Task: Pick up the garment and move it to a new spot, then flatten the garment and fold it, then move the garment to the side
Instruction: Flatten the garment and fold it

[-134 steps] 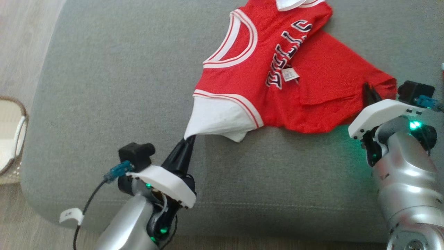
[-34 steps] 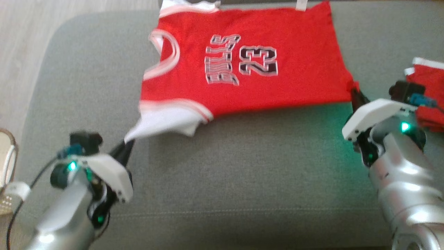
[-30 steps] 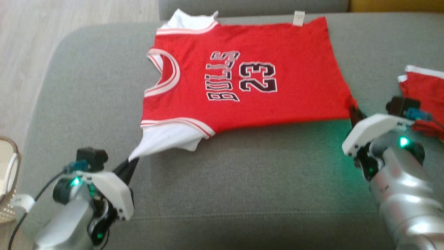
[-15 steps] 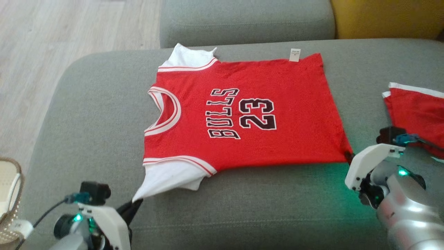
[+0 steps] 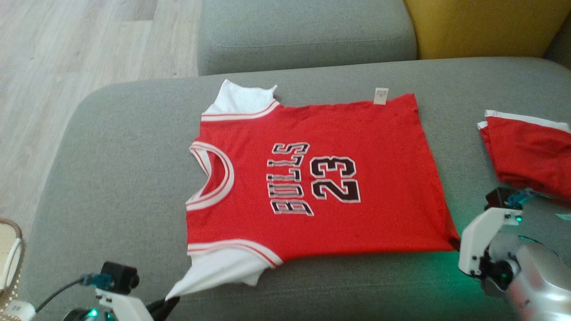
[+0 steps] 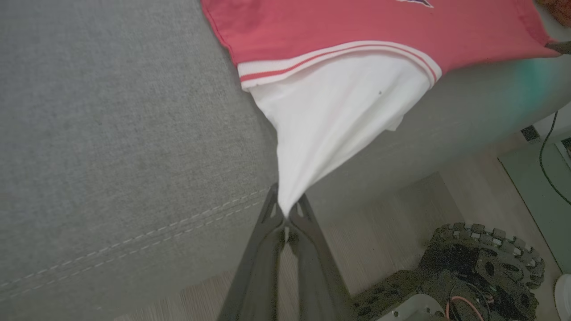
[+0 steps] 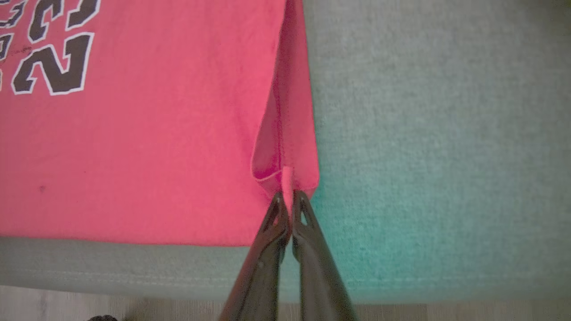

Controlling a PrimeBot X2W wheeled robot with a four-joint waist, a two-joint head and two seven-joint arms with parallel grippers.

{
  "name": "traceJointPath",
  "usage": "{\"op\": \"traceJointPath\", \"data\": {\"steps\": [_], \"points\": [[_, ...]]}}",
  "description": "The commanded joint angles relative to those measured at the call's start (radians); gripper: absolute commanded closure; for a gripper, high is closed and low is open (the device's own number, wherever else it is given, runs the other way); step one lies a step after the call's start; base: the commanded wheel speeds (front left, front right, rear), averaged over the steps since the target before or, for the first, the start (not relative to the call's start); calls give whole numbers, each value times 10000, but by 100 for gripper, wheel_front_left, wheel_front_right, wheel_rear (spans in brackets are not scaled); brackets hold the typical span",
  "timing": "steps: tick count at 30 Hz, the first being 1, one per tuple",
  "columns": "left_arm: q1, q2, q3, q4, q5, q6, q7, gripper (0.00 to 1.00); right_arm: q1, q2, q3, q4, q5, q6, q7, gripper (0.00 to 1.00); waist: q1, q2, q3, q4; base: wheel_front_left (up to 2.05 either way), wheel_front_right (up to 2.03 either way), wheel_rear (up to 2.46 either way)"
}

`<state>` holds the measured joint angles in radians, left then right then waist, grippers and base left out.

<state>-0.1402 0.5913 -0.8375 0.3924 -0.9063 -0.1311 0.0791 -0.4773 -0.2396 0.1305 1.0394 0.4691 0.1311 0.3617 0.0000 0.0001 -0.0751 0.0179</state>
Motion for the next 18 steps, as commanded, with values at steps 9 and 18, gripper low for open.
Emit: {"op": "traceJointPath", "data": {"steps": [9,18], "points": [[262,1342,243,-1287,-512,45,801,100,1015,-958,647,-2008,747,-4,2283,100,0,-1,-123,-53,0,0,0],[262,1657,783,-2846,-1261,278,881,100,1822,-1327,-321,-4182,570,-4,3005,100,0,-1,17,25,0,0,0]]}}
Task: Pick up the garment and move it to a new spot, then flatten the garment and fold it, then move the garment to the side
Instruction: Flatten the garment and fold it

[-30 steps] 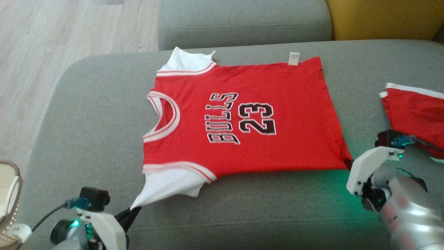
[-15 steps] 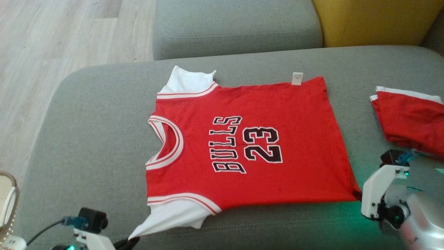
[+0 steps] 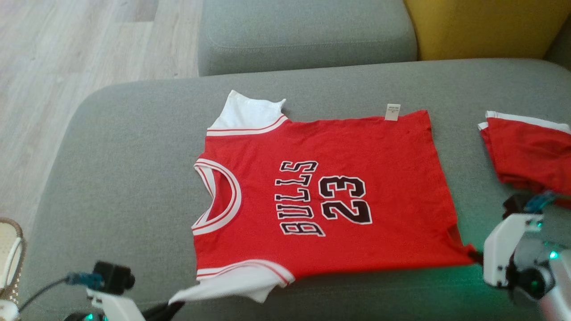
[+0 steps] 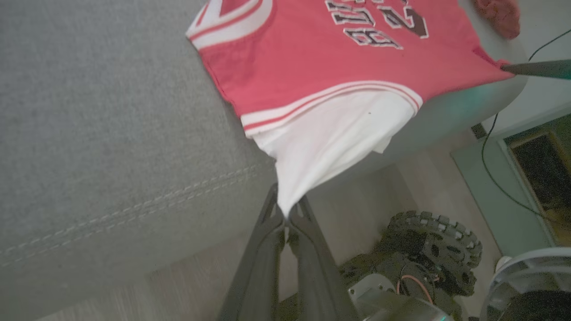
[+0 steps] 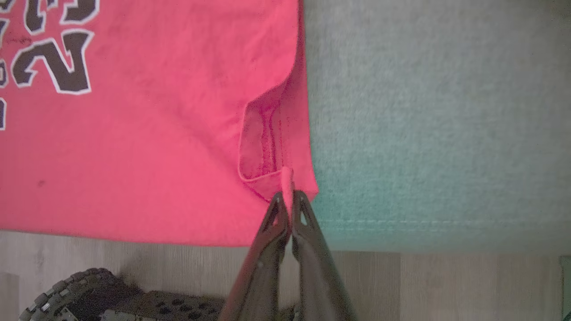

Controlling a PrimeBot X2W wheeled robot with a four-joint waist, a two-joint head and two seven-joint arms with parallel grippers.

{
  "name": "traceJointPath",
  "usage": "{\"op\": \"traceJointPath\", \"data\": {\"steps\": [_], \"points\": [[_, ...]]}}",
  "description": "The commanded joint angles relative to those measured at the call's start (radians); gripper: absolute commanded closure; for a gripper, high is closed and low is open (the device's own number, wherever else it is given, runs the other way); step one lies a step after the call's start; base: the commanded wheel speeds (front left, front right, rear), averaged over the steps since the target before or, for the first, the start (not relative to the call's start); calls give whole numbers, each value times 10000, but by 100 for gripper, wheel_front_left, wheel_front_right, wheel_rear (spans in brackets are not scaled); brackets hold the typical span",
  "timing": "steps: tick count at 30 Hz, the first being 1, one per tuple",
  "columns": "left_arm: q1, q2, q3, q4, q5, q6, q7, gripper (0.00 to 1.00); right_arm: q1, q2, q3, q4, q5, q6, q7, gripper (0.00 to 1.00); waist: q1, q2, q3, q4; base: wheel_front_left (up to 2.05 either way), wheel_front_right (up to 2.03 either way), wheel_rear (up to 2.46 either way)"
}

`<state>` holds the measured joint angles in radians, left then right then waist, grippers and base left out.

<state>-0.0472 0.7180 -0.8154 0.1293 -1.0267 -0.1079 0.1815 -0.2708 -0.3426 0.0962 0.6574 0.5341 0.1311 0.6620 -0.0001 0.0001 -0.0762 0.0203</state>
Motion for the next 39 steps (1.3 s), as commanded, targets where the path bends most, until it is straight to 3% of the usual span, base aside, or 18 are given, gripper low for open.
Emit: {"op": "traceJointPath", "data": {"steps": [1,9,17,28,39], "points": [[-786,350,790,-571,-312,88,-191,100,-218,-166,-332,-734,-262,-4,56,100,1,-1,104,-3,0,0,0],[-1463,422,1327,-1123,-576,294,-126,100,-458,478,-1306,-1555,-1230,-4,363,100,1,-1,445,-56,0,0,0],[-2307,362,1571,-883,-361,488,-46,100,-1035,1149,-1328,-1813,-2085,-4,368,100,1,-1,895,-105,0,0,0],[-3982,-641,1310,416,96,462,295,100,-2587,1449,-1782,-519,-3148,-4,-782,100,1,-1,1896,-44,0,0,0],[-5399,-1540,1005,2169,886,311,-121,100,-3853,1717,-1836,888,-3652,-4,-2068,100,1,-1,2748,-109,0,0,0]]}}
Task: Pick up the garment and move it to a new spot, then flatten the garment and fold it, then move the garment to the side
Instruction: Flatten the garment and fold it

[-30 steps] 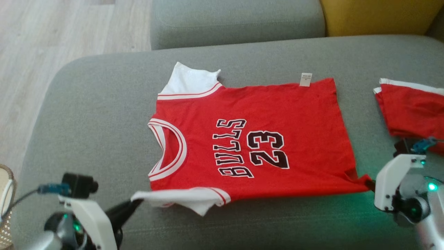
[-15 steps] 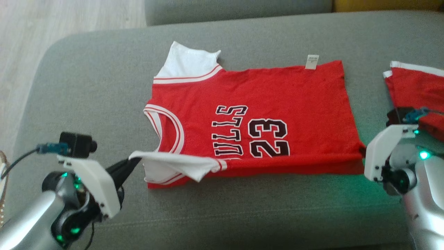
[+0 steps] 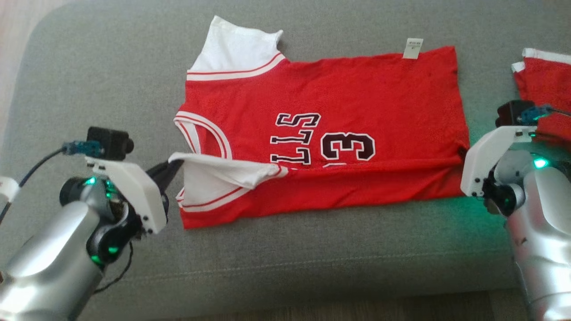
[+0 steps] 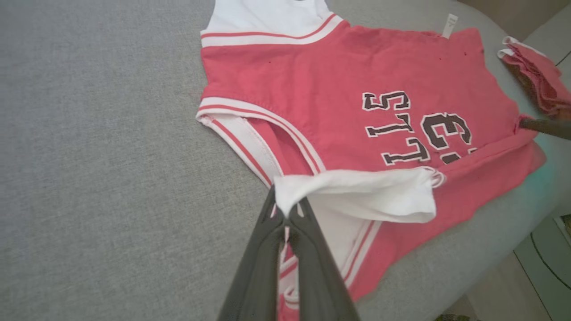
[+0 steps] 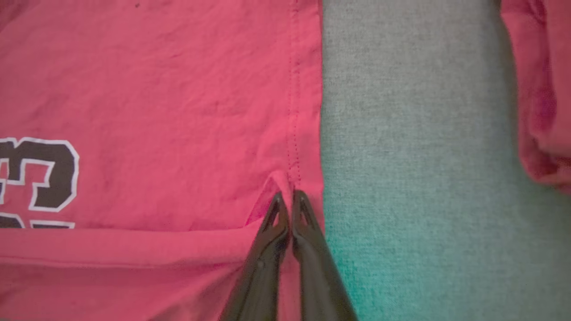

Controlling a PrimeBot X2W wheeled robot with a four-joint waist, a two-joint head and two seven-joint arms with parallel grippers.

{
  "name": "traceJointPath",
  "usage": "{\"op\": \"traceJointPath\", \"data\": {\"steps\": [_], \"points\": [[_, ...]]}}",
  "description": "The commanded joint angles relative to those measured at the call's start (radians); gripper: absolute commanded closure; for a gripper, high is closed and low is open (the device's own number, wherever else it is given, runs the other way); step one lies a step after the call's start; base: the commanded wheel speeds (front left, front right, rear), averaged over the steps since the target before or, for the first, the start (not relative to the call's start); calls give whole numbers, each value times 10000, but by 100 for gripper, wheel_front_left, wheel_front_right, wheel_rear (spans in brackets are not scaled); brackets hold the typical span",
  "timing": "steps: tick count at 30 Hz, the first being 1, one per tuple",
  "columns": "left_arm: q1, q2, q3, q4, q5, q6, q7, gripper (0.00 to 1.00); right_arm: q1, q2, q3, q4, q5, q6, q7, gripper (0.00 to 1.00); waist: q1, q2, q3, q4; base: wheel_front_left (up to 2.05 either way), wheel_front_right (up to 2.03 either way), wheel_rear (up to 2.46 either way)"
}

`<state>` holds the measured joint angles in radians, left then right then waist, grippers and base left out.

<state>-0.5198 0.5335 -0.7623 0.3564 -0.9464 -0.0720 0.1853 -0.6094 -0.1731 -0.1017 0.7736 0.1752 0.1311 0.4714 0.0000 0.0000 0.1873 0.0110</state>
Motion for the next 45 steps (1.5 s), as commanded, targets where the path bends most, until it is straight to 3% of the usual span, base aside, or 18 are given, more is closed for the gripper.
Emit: {"op": "traceJointPath", "data": {"steps": [1,5,6,7,8,15,22,28,32,36,41,45], "points": [[-789,221,472,78,130,-55,-233,100,-551,40,179,-167,-91,-4,-245,100,0,0,183,-21,0,0,0],[-1221,-87,430,794,365,-102,-582,100,-868,65,186,272,-95,-4,-595,100,0,0,360,-36,0,0,0],[-1315,-151,402,977,455,-94,-670,100,-937,79,165,373,-102,-4,-693,70,0,0,389,-44,0,0,0],[-1402,-215,384,1154,550,-62,-783,53,-996,105,159,476,-99,-4,-780,0,0,0,413,-52,0,0,0],[-1470,-295,388,1338,607,-12,-894,0,-1050,130,158,575,-88,-4,-866,0,0,0,430,-63,0,0,0],[-1648,-709,632,2145,631,181,-1758,0,-1207,98,136,911,-111,-4,-1669,0,0,0,367,-133,0,0,0],[-1285,-1141,1619,2216,451,1057,-3904,0,-734,-41,738,268,-170,-4,-3936,0,0,0,-179,-155,0,0,0],[9,-1575,3025,1067,644,1970,-4457,0,311,-6,987,-855,-78,-4,-5945,0,0,0,-859,-198,0,0,0],[1534,-2192,4480,-492,1926,2339,-4466,0,1304,165,731,-1748,-232,-4,-6754,0,0,0,-1255,-182,0,0,0],[3209,-3100,5428,-1368,3256,2300,-4468,0,2563,519,324,-2682,-692,-4,-7111,0,0,0,-1671,-139,0,0,0],[4634,-4091,6118,-1453,4274,1830,-4469,0,3892,1016,-133,-3675,-970,-4,-7240,0,0,0,-1943,-157,0,0,0],[5017,-4512,6395,-1104,4636,1378,-4470,0,4357,1178,-322,-4119,-941,-4,-7257,0,0,0,-2027,-244,0,0,0]]}}
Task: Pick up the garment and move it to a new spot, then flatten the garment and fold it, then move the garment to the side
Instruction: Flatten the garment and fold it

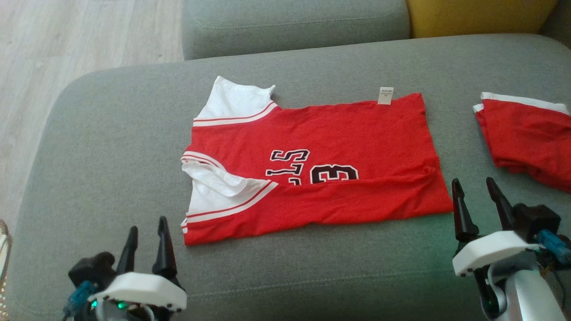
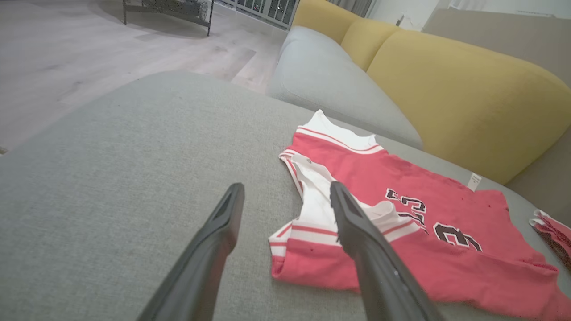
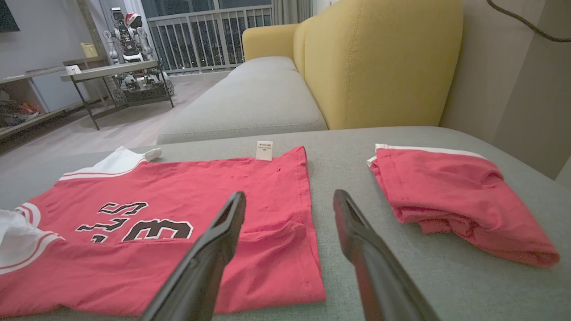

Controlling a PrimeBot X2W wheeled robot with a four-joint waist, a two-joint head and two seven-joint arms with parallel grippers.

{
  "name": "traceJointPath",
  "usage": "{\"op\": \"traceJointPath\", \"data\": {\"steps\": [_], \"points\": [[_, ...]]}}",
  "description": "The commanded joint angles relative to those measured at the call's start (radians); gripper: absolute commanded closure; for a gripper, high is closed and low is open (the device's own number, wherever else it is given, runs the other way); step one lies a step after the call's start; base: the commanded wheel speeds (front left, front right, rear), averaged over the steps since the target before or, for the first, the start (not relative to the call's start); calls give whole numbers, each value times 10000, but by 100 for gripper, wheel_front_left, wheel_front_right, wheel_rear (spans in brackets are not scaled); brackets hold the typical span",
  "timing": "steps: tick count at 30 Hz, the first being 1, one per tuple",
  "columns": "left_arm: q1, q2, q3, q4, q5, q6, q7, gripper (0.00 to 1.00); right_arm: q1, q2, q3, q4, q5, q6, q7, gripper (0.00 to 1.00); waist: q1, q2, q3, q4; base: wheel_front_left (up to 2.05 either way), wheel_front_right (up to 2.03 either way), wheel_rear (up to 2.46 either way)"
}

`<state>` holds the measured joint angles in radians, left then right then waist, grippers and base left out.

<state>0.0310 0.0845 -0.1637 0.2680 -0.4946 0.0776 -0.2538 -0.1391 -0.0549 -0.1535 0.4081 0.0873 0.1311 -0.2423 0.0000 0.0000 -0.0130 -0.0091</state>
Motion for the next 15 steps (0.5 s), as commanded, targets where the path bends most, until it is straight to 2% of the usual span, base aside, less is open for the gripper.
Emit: {"op": "traceJointPath", "data": {"steps": [1,8,10,15], "points": [[-482,-78,400,-86,194,-241,-79,0,-295,13,200,-544,-53,-4,-115,0,0,0,-36,-83,0,0,0],[-954,-272,-32,1811,-27,-860,-62,0,-221,43,432,-986,85,-4,33,0,0,0,56,-491,0,0,0],[-1103,-280,-53,2119,-74,-840,-53,0,-212,43,484,-1027,123,-4,41,0,0,0,90,-560,0,0,0],[-1966,-300,154,3636,-208,-403,-55,0,-105,45,830,-1225,424,-4,108,0,0,0,313,-960,0,0,0]]}}
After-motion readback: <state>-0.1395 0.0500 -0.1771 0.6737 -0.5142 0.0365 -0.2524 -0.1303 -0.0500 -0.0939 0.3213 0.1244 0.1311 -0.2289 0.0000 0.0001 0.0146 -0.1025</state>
